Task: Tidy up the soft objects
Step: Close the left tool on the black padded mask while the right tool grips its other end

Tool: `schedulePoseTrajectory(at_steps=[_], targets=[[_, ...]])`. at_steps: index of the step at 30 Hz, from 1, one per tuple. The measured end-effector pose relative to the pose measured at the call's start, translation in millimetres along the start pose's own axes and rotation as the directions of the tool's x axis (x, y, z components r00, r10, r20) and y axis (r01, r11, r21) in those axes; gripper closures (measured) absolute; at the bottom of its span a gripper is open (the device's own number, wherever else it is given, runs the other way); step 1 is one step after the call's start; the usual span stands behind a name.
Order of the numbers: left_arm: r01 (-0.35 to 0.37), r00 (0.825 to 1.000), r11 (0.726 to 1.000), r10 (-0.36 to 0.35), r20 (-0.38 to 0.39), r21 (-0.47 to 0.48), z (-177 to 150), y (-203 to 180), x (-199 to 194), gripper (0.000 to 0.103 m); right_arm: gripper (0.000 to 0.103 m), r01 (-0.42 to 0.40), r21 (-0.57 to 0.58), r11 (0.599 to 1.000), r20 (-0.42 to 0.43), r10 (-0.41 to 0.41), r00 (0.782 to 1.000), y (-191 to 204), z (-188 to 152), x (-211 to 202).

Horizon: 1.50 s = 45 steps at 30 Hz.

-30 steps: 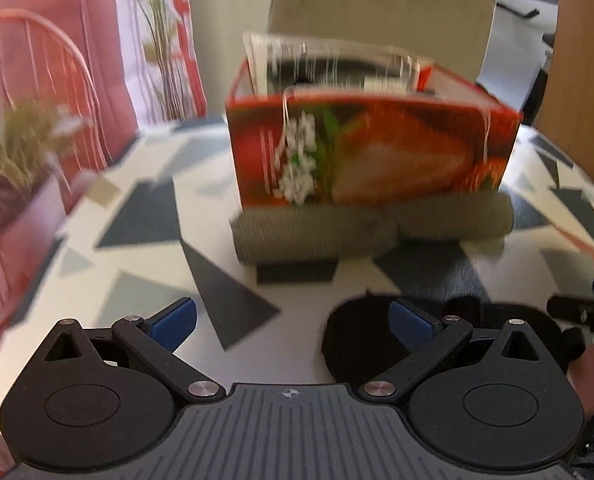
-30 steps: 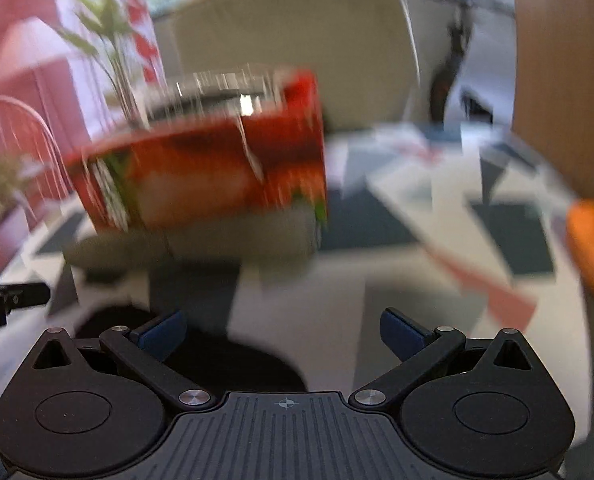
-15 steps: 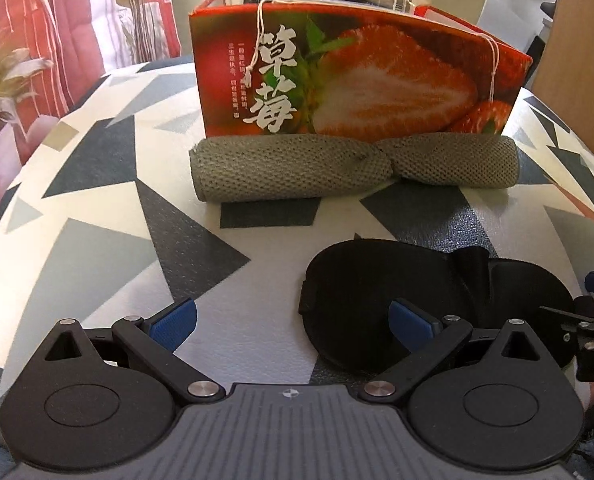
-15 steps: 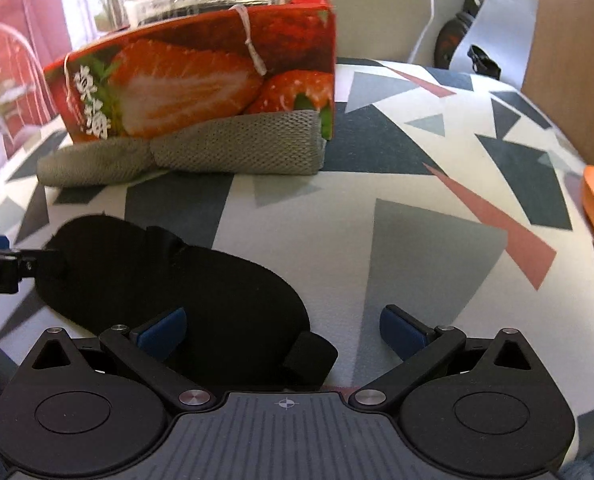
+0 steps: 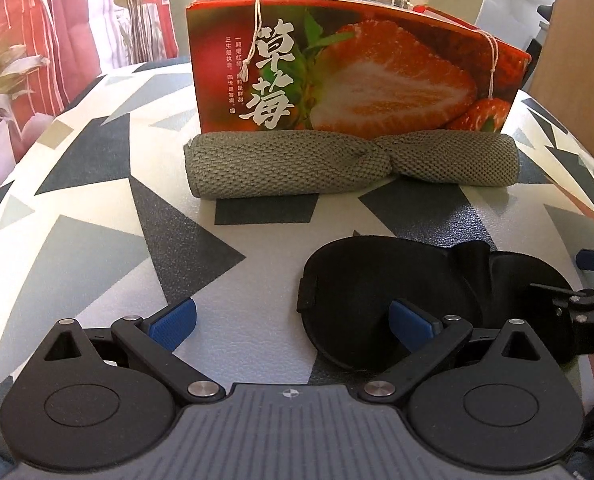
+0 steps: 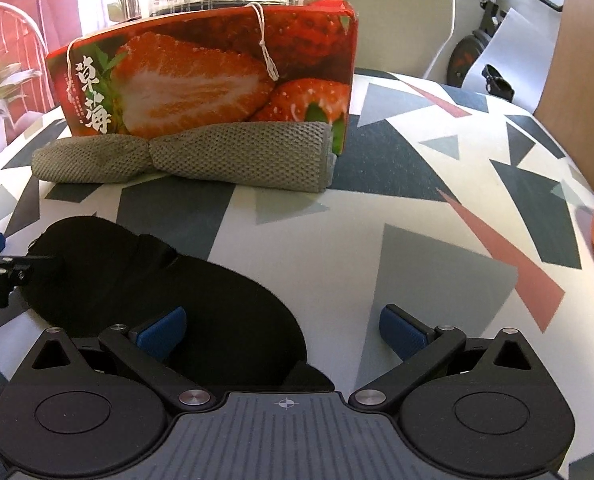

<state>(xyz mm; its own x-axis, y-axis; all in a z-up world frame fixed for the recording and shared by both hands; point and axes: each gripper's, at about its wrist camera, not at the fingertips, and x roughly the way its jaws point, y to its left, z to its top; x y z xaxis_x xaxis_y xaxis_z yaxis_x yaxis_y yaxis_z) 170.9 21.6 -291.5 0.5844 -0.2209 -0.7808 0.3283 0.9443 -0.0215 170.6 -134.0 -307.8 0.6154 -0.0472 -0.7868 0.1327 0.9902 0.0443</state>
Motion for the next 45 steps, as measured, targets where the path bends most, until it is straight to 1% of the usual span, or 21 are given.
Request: schedulePoseTrajectory(at_steps=[4, 8, 11, 18, 20, 24, 26, 30, 32, 34, 36, 38, 41, 42, 44, 45], targets=[[0.002, 1.000, 1.000, -0.002, -0.002, 0.002, 0, 0, 0, 0.000, 0.000, -0.010, 0.014, 1.000, -0.008, 0.010, 1.000, -3, 1, -1], [0.002, 1.000, 1.000, -0.002, -0.003, 0.000, 0, 0, 0, 0.000, 0.000, -0.012, 0.103, 0.995, -0.017, 0.013, 1.000, -11, -1, -9], [0.006, 1.000, 1.000, -0.006, -0.006, 0.006, 0, 1, -1, 0.000, 0.001, -0.001, 0.103, 0.995, -0.037, 0.005, 0.999, -8, -4, -13], [0.018, 1.000, 1.000, -0.018, -0.018, 0.017, -4, -1, -5, 0.000, 0.003, -0.063, 0.134, 0.989, -0.102, 0.078, 0.992, 0, -11, -26], [0.028, 0.999, 0.999, -0.028, -0.020, 0.022, -5, -2, -6, 0.000, 0.006, -0.074, 0.136, 0.988, -0.108, 0.089, 0.990, 2, -13, -29], [0.049, 0.999, 0.998, -0.049, -0.022, 0.035, -8, -4, -9, 0.001, 0.007, -0.086, 0.142, 0.986, -0.110, 0.102, 0.989, 3, -13, -29], [0.063, 0.998, 0.998, -0.062, -0.020, 0.029, -9, -3, -10, 0.002, 0.007, -0.103, 0.144, 0.984, -0.097, 0.117, 0.988, 3, -11, -28], [0.087, 0.996, 0.996, -0.087, -0.014, 0.019, -8, -1, -11, 0.007, 0.012, -0.119, 0.139, 0.983, -0.071, 0.130, 0.989, 1, -7, -24], [0.110, 0.994, 0.994, -0.109, -0.011, 0.023, -8, -1, -13, 0.011, 0.014, -0.130, 0.132, 0.983, -0.065, 0.139, 0.988, 1, -6, -23], [0.149, 0.989, 0.989, -0.149, -0.005, 0.021, -8, -2, -15, 0.014, 0.019, -0.152, 0.121, 0.981, -0.062, 0.160, 0.985, 0, -4, -23], [0.179, 0.984, 0.984, -0.179, -0.001, 0.024, -8, -4, -16, 0.019, 0.028, -0.178, 0.121, 0.976, -0.055, 0.186, 0.981, -1, -3, -23], [0.188, 0.982, 0.982, -0.188, 0.000, 0.024, -9, -5, -16, 0.020, 0.032, -0.199, 0.120, 0.973, -0.049, 0.206, 0.977, -2, -2, -23], [0.201, 0.980, 0.980, -0.201, 0.004, 0.000, -9, -1, -17, 0.021, 0.034, -0.208, 0.111, 0.972, -0.040, 0.213, 0.976, -1, -2, -23], [0.205, 0.979, 0.979, -0.205, 0.006, -0.007, -9, -1, -17, 0.022, 0.039, -0.212, 0.109, 0.971, -0.037, 0.218, 0.975, -1, -2, -23], [0.202, 0.979, 0.979, -0.202, 0.008, -0.006, -10, 0, -17, 0.028, 0.044, -0.232, 0.114, 0.966, -0.033, 0.237, 0.971, -3, -2, -22], [0.201, 0.980, 0.980, -0.201, 0.009, -0.003, -10, 0, -17, 0.029, 0.044, -0.238, 0.119, 0.964, -0.031, 0.243, 0.969, -3, -2, -22]])
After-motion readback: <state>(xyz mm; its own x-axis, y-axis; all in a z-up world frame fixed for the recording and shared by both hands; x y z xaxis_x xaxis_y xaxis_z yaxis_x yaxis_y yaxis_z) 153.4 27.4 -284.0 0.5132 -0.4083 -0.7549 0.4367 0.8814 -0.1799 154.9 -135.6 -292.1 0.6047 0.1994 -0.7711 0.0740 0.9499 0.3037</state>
